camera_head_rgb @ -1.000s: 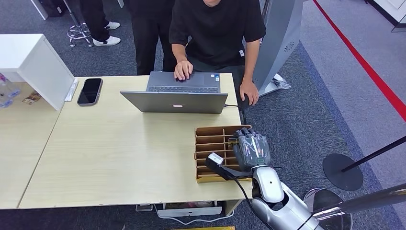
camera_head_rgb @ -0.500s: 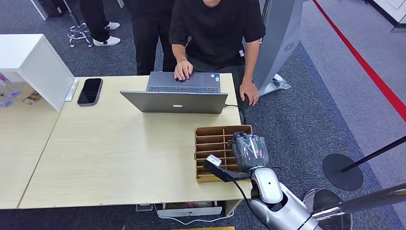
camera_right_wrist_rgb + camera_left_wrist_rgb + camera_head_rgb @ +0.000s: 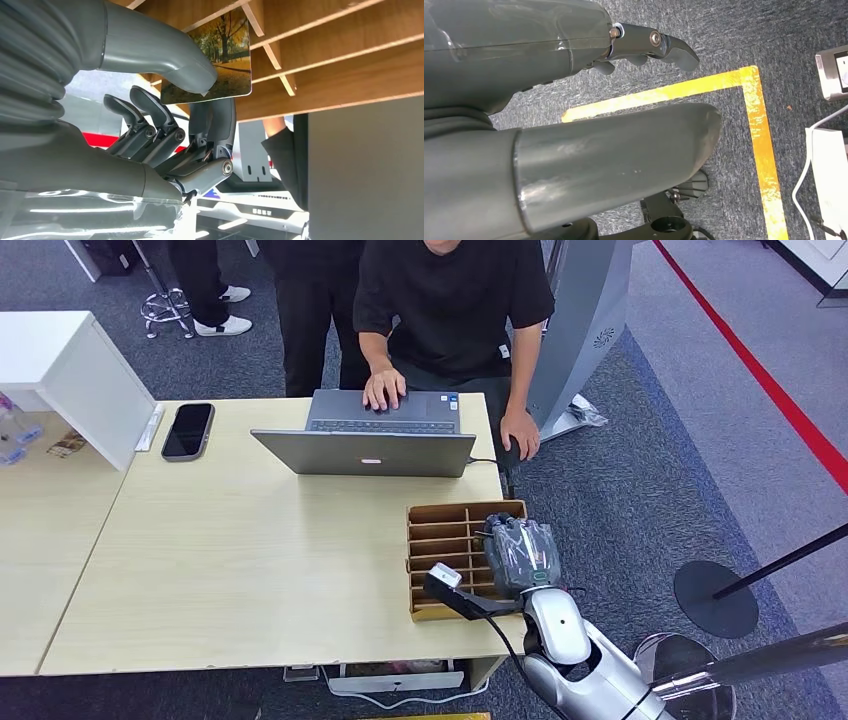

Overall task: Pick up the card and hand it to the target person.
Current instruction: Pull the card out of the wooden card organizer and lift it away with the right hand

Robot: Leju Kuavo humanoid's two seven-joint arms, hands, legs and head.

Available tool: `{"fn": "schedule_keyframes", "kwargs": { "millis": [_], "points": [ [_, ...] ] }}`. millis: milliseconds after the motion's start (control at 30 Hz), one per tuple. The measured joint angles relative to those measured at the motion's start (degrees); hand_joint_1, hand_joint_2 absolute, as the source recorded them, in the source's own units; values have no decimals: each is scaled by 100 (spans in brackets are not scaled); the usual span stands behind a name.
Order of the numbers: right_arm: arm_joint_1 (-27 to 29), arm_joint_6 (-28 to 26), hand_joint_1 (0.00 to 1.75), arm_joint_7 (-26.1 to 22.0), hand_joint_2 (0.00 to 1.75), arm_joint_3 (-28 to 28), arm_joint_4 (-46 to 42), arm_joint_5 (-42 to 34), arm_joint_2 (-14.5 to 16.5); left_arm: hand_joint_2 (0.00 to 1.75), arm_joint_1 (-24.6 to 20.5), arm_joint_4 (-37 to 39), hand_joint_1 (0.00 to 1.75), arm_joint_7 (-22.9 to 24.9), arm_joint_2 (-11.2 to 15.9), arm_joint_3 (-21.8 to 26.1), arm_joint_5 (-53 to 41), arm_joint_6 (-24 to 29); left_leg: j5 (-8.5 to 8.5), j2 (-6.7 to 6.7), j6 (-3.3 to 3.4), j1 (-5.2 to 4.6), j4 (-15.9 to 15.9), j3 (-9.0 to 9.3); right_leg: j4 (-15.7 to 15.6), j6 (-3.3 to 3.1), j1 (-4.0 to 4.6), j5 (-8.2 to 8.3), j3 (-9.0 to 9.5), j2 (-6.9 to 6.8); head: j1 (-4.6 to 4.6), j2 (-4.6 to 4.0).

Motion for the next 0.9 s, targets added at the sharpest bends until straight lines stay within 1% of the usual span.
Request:
{"fn": "schedule_keyframes", "kwargs": {
  "millis": [200,367,500,700,900],
  "points": [
    [-58,340,155,5,175,0,-352,-54,-88,0,0,0,0,-16,0,0,5,0,0,0,0,0,1,-1,0,0,0,0,0,0,0,0],
    [-104,478,152,-5,175,0,-517,-92,-135,0,0,0,0,-20,0,0,12,0,0,0,0,0,1,-1,0,0,0,0,-1,0,1,0],
    [-275,832,152,-59,175,3,-1012,-240,-270,0,0,0,0,-26,0,0,14,0,0,0,0,0,1,-1,0,0,0,0,-1,0,-1,0],
    [-470,1061,153,-108,175,8,-1319,-429,-367,0,-1,0,0,-22,1,0,9,-6,0,0,0,0,2,-1,0,0,0,0,-1,0,-1,0],
    [-779,1205,144,-117,175,4,-1417,-671,-459,0,-8,0,0,-8,0,0,-49,-23,0,0,0,0,2,-2,0,0,0,0,-2,0,0,0]
  ]
}}
